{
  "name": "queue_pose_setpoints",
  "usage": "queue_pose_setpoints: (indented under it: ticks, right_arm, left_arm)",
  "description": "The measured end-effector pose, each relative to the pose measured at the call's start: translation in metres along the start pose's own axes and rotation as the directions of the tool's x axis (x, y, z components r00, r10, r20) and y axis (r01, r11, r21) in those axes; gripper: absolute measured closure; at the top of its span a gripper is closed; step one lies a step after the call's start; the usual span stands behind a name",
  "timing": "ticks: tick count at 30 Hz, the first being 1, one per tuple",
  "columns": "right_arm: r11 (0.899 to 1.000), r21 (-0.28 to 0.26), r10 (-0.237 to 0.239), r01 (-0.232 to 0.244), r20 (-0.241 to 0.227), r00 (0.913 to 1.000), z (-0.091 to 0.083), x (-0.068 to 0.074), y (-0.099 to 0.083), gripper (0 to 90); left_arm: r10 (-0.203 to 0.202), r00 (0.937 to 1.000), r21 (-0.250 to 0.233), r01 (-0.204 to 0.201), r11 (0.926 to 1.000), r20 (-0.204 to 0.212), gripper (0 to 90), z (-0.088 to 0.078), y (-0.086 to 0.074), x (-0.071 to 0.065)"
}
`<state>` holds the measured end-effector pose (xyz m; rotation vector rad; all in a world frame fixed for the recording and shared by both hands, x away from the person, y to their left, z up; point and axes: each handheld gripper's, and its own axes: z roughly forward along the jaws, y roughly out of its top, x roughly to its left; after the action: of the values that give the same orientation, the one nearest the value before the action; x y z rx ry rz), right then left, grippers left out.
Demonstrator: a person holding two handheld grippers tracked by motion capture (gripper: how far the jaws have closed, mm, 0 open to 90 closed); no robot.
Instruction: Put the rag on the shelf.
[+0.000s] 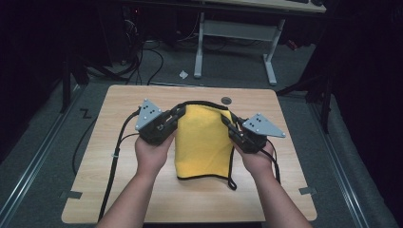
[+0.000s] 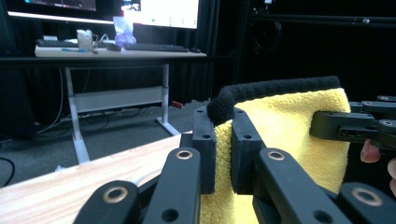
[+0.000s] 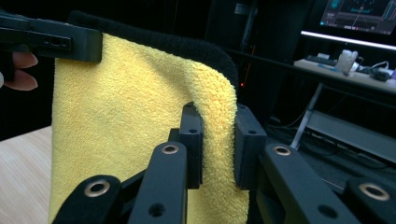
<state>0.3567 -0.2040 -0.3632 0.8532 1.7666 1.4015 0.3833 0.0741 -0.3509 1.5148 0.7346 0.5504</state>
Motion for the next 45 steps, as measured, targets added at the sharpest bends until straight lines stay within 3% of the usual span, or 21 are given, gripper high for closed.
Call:
queue_pose_setpoints:
  ticks: [15,26,31,37,45]
  right_arm:
    - [0.996,-0.082,-0.023,0.025,0.024,0.9995,0.002,-0.006,0.036,77.6]
    - [0.996,-0.080,-0.038,0.042,0.043,0.9984,0.006,-0.013,0.049,77.5]
    - [0.996,-0.078,-0.036,0.041,0.059,0.9976,0.014,-0.022,0.059,77.5]
    - [0.998,-0.065,-0.012,0.017,0.065,0.9978,0.031,-0.032,0.059,77.5]
    - [0.999,-0.044,0.024,-0.022,0.063,0.9977,0.051,-0.049,0.058,77.3]
  left_arm:
    - [0.069,0.9973,-0.064,-0.071,0.9954,-0.023,83.1,0.003,0.040,0.002]
    - [0.096,0.9952,-0.066,-0.097,0.9931,-0.021,83.1,0.011,0.052,0.006]
    - [0.115,0.9930,-0.062,-0.116,0.9913,-0.030,83.1,0.024,0.061,0.014]
    - [0.071,0.9971,-0.038,-0.072,0.9967,-0.027,83.1,0.043,0.062,0.029]
    - [0.115,0.9921,-0.015,-0.116,0.9932,-0.050,83.0,0.066,0.068,0.039]
